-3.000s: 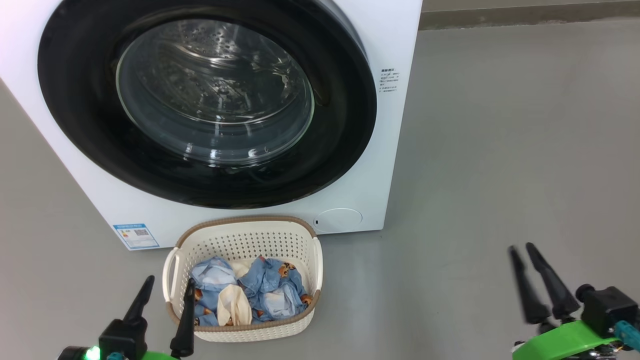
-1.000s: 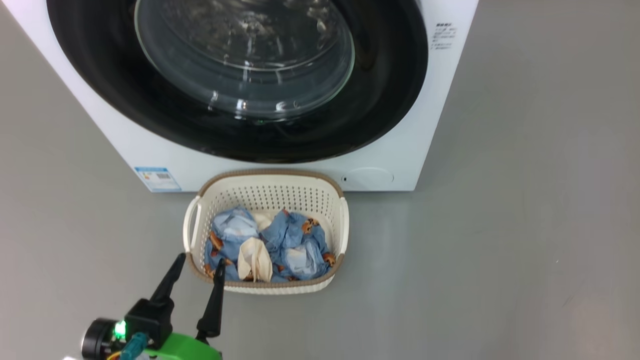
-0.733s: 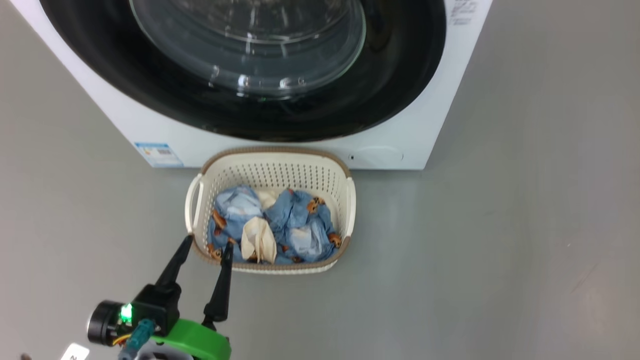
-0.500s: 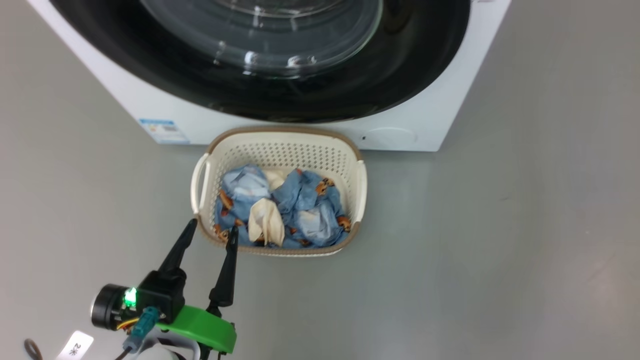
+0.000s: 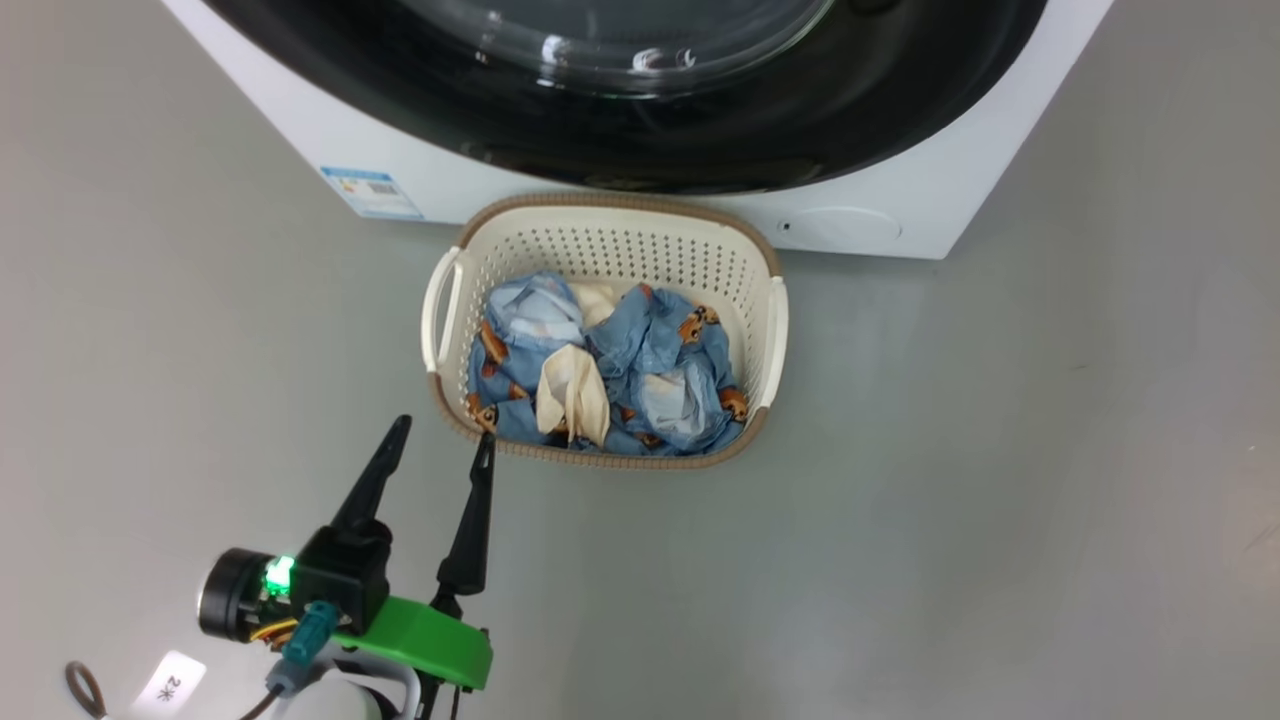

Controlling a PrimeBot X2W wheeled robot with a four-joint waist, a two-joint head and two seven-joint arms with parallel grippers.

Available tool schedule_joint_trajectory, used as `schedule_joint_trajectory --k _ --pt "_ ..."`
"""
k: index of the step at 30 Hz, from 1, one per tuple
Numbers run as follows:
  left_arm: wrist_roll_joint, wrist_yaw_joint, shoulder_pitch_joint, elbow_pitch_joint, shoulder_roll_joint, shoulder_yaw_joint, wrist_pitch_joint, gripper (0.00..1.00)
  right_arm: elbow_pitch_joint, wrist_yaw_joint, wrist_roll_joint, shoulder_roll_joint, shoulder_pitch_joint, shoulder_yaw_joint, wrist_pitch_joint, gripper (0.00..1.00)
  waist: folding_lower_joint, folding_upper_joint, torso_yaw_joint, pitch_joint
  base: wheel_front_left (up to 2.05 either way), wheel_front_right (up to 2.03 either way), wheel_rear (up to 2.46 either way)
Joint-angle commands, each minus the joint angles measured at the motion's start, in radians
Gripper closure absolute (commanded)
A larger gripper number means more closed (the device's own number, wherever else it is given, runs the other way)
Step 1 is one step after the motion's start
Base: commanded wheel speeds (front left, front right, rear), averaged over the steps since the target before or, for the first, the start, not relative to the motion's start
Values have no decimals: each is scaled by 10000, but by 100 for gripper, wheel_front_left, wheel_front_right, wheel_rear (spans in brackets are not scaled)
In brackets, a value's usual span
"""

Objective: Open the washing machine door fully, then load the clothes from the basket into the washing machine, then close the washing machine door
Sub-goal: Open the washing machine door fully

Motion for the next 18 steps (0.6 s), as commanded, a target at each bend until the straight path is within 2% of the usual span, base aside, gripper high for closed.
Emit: schedule_joint_trajectory --k 1,18 --pt "-94 75 -257 -281 135 265 -65 0 -320 16 -119 -280 -144 157 108 100 1 0 113 144 0 0 0" --pt "-257 544 -548 -432 135 -228 -65 0 -801 16 -369 376 -1510 1162 914 100 1 0 388 711 0 0 0"
